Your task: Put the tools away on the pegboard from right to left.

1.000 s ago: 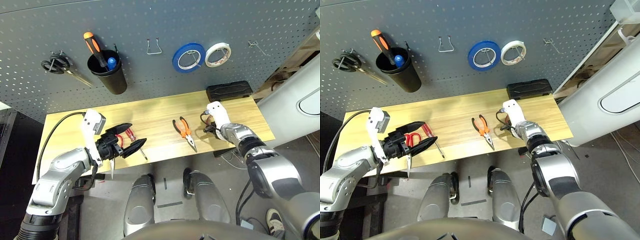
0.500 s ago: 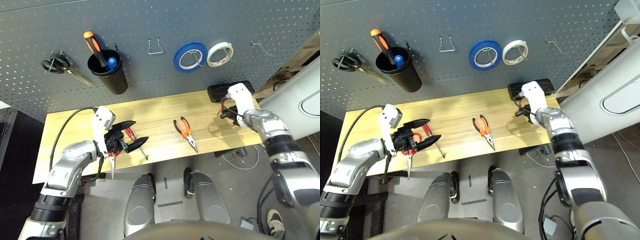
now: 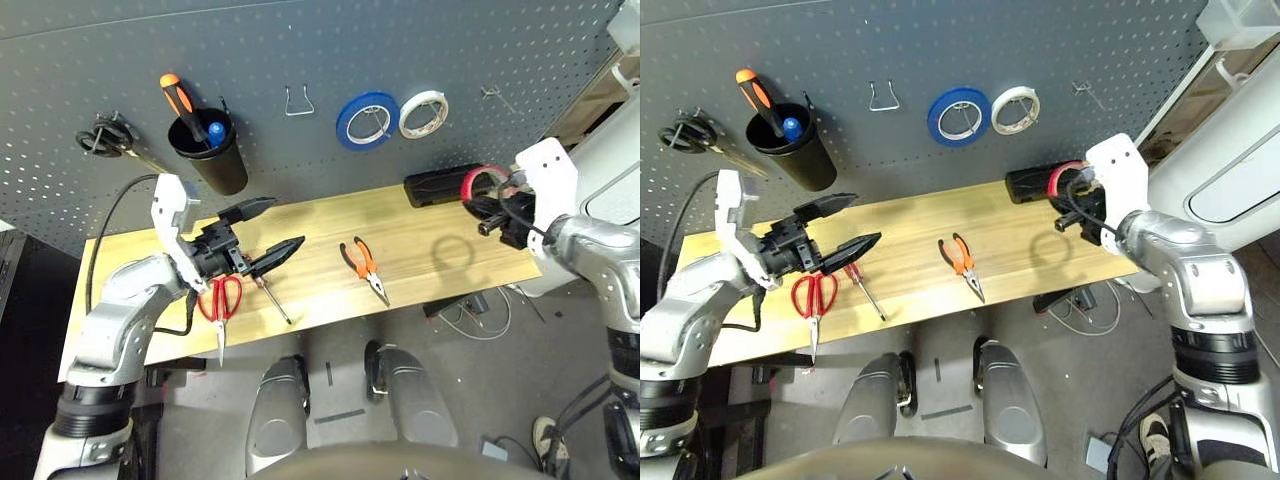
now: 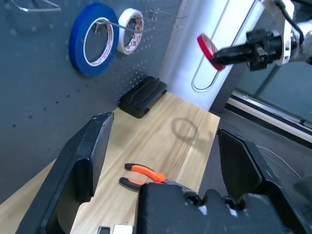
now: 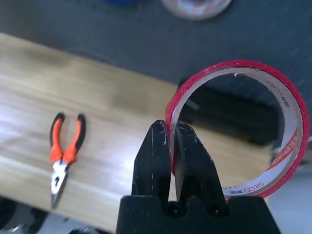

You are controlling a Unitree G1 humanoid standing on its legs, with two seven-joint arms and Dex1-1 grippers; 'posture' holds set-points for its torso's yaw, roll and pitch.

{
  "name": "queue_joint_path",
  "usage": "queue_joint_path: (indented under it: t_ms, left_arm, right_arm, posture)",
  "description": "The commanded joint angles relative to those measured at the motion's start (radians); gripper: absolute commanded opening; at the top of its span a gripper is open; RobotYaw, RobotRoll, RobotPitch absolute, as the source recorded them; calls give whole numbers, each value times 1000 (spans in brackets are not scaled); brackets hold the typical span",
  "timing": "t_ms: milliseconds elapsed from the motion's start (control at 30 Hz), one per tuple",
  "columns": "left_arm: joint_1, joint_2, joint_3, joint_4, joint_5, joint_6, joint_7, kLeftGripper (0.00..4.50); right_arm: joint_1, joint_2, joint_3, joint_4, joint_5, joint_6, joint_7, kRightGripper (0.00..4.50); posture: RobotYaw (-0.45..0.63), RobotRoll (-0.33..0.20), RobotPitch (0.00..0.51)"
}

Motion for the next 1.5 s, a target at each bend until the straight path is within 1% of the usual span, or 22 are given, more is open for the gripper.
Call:
queue_joint_path:
  t_ms: [33, 133, 300, 433, 567, 667, 733, 867, 967, 1033, 1100, 1133, 1233, 1300, 1367, 1433, 1467, 1500]
  left_arm:
    - [3, 22, 34, 9, -4, -14, -9, 4500]
    - [-4, 38, 56, 21, -9, -18, -19, 4500]
    - [-31, 68, 75, 45, -23, -13, -47, 4500]
    - [-41, 69, 68, 59, -15, -10, -55, 4500]
    - [-47, 65, 56, 61, -16, 5, -50, 4500]
    - [-56, 61, 55, 54, -15, 5, -39, 4500]
    - [-64, 63, 52, 37, -21, 21, -25, 4500]
    - [-70, 65, 45, 3, -25, 51, 0, 4500]
    - [-73, 64, 43, -24, -33, 75, 19, 4500]
    - [-74, 63, 42, -40, -39, 89, 31, 4500]
    - [-75, 63, 39, -54, -43, 100, 42, 4500]
    - [-76, 62, 36, -60, -45, 106, 48, 4500]
    - [-82, 60, 33, -75, -52, 122, 61, 4500]
    - [-83, 62, 32, -81, -57, 130, 64, 4500]
    - [-82, 65, 25, -80, -61, 138, 60, 4500]
    - [-82, 68, 18, -76, -61, 142, 52, 4500]
    - [-84, 66, 13, -73, -59, 144, 51, 4500]
    - [-86, 64, 6, -68, -57, 149, 52, 4500]
  right_arm:
    - [-38, 4, -35, 35, -1, -86, -33, 60]
    - [-59, 9, -46, 68, -3, -135, -54, 60]
    - [-120, 0, -33, 160, -32, -217, -91, 60]
    - [-181, -22, 0, 295, -83, -298, -98, 60]
    - [-274, -22, 32, 500, -138, -410, -95, 60]
    - [-341, -15, 58, 660, -169, -502, -82, 60]
    - [-395, -6, 77, 777, -186, -564, -71, 60]
    - [-537, 28, 103, 1057, -220, -683, -65, 60]
    - [-613, 45, 125, 1232, -254, -778, -61, 60]
    - [-646, 58, 137, 1317, -277, -828, -68, 60]
    - [-666, 68, 148, 1377, -301, -874, -87, 644]
    - [-673, 75, 142, 1397, -295, -882, -75, 859]
    - [-677, 75, 118, 1402, -265, -878, -29, 2004]
    - [-661, 55, 108, 1355, -248, -857, 5, 2760]
    - [-594, 15, 112, 1196, -217, -784, 106, 3437]
    - [-508, -25, 116, 997, -178, -669, 186, 4244]
    - [-462, -47, 110, 892, -158, -600, 202, 4454]
    - [-398, -85, 97, 756, -118, -496, 235, 4454]
  posture:
    - [-42, 0, 92]
    - [-39, 0, 92]
    - [-31, 0, 93]
    - [-23, 0, 93]
    - [-18, 0, 93]
    - [7, 0, 98]
    - [13, 0, 103]
    - [27, 0, 107]
    - [48, 0, 113]
    - [54, 0, 115]
    - [60, 0, 117]
    - [60, 0, 117]
    - [64, 0, 120]
    - [59, 0, 124]
    - [49, 0, 125]
    - [27, 0, 128]
    - [21, 0, 130]
    - [11, 0, 132]
